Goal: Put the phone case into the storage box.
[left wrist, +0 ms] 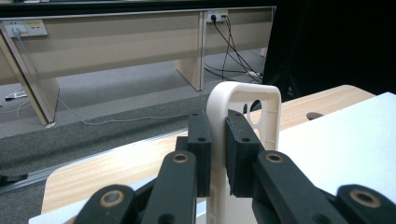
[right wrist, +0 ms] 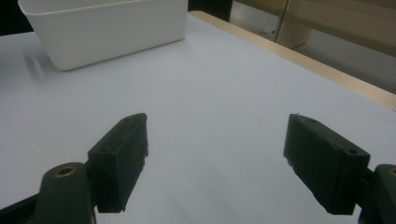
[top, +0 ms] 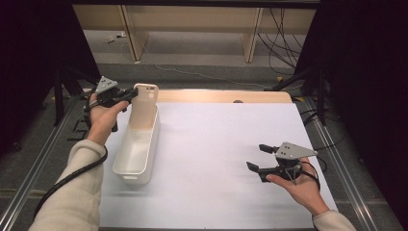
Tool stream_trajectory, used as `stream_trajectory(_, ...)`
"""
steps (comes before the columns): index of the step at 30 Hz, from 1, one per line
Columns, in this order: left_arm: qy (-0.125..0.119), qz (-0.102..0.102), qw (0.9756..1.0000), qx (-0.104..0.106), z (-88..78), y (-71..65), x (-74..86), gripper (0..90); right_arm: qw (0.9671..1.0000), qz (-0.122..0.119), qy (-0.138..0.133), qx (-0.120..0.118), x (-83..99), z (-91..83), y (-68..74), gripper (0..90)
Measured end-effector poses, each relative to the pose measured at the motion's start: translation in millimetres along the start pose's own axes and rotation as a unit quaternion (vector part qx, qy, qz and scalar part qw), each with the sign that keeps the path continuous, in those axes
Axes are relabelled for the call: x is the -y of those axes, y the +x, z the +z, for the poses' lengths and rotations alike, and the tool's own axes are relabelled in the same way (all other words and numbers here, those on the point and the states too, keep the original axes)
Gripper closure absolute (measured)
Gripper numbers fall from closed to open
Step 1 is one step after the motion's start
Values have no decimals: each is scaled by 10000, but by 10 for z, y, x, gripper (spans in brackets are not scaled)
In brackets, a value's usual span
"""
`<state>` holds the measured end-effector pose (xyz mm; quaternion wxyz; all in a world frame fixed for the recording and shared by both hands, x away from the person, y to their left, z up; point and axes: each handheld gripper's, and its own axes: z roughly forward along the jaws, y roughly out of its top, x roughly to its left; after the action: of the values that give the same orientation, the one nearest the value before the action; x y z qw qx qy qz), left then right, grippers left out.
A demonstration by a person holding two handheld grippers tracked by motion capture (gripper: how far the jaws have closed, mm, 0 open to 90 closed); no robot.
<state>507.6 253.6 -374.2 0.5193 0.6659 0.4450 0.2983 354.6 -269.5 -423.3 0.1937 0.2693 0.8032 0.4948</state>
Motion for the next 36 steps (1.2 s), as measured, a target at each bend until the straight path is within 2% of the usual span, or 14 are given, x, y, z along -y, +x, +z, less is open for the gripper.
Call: stream_trajectory(36, 107, 15, 9999, -43, 86, 21, 40, 816, 10000, -8, 1, -5, 2, 0, -1, 230)
